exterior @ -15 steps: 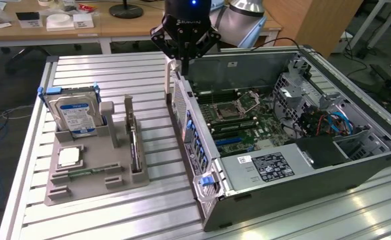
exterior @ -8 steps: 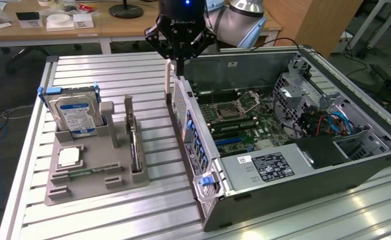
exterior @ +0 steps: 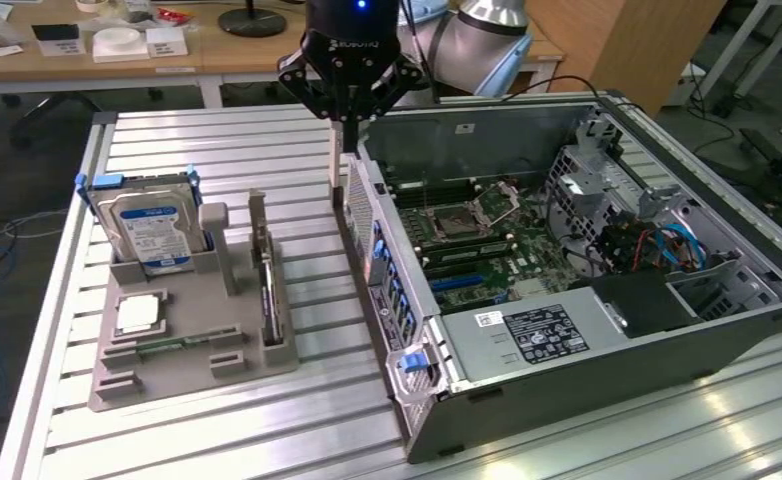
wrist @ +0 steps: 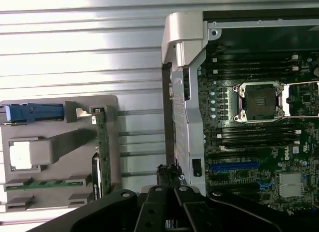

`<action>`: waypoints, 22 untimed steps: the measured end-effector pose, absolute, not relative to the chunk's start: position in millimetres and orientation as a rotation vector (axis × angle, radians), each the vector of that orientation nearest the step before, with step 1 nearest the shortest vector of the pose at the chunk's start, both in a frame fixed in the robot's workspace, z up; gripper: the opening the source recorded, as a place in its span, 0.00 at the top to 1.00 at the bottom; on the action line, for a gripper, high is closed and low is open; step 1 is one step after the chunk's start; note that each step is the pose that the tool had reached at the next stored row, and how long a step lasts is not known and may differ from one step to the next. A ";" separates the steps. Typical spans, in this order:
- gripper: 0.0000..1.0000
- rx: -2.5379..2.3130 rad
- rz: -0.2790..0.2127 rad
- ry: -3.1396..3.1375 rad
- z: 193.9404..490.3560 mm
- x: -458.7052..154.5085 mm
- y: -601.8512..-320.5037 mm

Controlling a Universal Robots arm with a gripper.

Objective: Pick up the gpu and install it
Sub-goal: 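Reach for the gpu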

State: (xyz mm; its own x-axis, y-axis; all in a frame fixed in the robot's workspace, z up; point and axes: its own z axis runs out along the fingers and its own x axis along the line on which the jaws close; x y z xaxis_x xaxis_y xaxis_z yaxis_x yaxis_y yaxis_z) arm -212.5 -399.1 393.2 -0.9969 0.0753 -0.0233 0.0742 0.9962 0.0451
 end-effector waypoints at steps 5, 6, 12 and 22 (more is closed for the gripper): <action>0.89 0.117 0.069 3.114 393.2 -220.9 -399.2; 0.89 0.117 0.069 3.114 393.3 -222.4 -399.3; 0.89 0.117 0.069 3.114 393.2 -230.5 -399.4; 0.89 0.117 0.069 3.120 392.2 -243.1 -402.0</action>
State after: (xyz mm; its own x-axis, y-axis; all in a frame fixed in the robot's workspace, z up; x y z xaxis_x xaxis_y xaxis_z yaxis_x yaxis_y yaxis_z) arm -243.1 -402.0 392.2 -0.9970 0.0750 -0.0171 0.0742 0.9962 0.0446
